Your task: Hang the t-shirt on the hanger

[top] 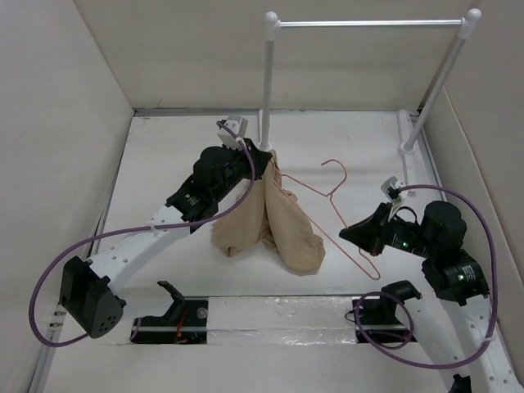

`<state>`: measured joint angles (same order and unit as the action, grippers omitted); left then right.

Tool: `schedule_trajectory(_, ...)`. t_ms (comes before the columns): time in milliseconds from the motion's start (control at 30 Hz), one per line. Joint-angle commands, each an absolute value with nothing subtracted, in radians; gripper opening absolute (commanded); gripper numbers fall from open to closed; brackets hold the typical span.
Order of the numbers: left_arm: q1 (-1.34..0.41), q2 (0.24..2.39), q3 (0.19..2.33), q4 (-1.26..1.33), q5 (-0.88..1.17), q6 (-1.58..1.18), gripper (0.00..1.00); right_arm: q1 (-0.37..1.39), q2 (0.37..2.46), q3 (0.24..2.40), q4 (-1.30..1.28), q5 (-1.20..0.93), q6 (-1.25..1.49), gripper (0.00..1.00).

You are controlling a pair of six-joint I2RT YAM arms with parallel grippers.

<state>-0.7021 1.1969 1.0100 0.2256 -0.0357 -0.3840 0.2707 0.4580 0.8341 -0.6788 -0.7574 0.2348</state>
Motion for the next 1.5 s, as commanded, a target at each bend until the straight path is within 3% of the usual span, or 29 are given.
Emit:
schedule_trajectory(0, -0.712, 1.173, 1.009, 0.310, -0.005, -0.397, 0.00, 0.281, 0.491, 0.822, -0.496, -0.837, 0.288, 0.00)
schedule_trajectory(267, -0.738, 1.083, 1.011, 0.327, -0.006, -0.428, 0.00, 0.421, 0.557, 0.766, -0.277, -0.632, 0.405, 0.00)
schedule_trajectory(467, -0.738, 0.974, 0.968, 0.316, -0.035, -0.469, 0.00, 0.589, 0.598, 0.813, -0.132, -0.269, 0.428, 0.00)
schedule_trajectory(733, -0.738, 0.943, 0.979, 0.374, 0.115, -0.488, 0.00, 0.889, 0.871, 0.870, 0.171, 0.090, 0.371, 0.00)
schedule_trajectory(1067, -0.738, 0.901, 0.996, 0.318, 0.152, -0.471, 0.00, 0.858, 1.114, 0.879, 0.590, 0.077, 0.368, 0.00)
schedule_trajectory(1467, -0.738, 0.899, 0.992, 0.221, 0.124, -0.446, 0.01, 0.873, 1.048, 0.773, 0.819, 0.144, 0.282, 0.00)
